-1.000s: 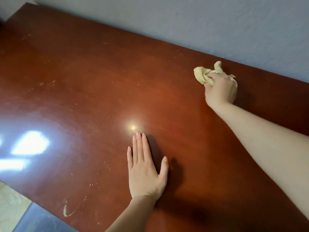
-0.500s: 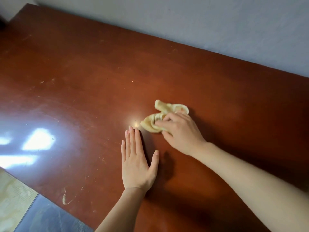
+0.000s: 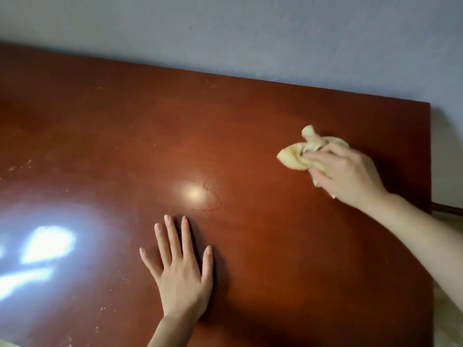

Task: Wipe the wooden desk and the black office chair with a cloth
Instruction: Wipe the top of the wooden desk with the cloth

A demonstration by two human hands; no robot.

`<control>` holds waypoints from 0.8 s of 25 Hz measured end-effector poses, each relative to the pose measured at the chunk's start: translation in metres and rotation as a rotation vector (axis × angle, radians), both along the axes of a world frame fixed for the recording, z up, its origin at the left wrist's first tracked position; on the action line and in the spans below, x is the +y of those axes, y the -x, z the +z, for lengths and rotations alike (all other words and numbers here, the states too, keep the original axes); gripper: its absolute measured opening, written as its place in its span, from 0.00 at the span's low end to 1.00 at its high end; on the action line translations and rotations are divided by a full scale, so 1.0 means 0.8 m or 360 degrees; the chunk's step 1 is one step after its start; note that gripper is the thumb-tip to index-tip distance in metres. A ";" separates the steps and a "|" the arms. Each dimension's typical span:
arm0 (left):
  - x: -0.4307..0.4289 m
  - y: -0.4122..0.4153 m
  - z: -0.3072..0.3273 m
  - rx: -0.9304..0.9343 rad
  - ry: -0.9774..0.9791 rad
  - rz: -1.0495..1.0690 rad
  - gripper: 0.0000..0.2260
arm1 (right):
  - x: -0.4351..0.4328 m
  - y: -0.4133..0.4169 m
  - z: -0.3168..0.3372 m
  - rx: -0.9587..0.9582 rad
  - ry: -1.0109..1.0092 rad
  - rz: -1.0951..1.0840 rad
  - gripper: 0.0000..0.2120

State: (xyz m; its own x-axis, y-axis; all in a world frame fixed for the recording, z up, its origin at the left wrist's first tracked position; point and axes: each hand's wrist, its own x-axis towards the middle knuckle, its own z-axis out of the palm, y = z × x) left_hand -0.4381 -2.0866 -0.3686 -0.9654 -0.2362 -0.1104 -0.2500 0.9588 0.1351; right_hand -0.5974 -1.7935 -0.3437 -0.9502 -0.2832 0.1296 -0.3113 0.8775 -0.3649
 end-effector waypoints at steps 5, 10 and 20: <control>0.008 0.036 0.010 0.0078 0.0071 -0.0178 0.31 | -0.002 0.065 -0.006 -0.0006 0.0003 -0.0663 0.14; 0.020 0.143 0.010 0.0109 0.0107 -0.0261 0.31 | -0.053 0.121 -0.010 0.0017 -0.0123 -0.0839 0.14; 0.011 0.178 -0.012 0.0311 -0.0283 -0.0116 0.27 | -0.172 0.115 -0.013 0.0095 0.0055 0.0047 0.13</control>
State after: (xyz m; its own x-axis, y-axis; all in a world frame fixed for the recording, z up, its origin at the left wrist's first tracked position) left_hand -0.5809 -2.0779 -0.3782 -0.9862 -0.1591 0.0464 -0.1339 0.9302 0.3419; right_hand -0.6891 -1.9311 -0.3543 -0.9318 -0.3055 0.1959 -0.3590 0.8548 -0.3747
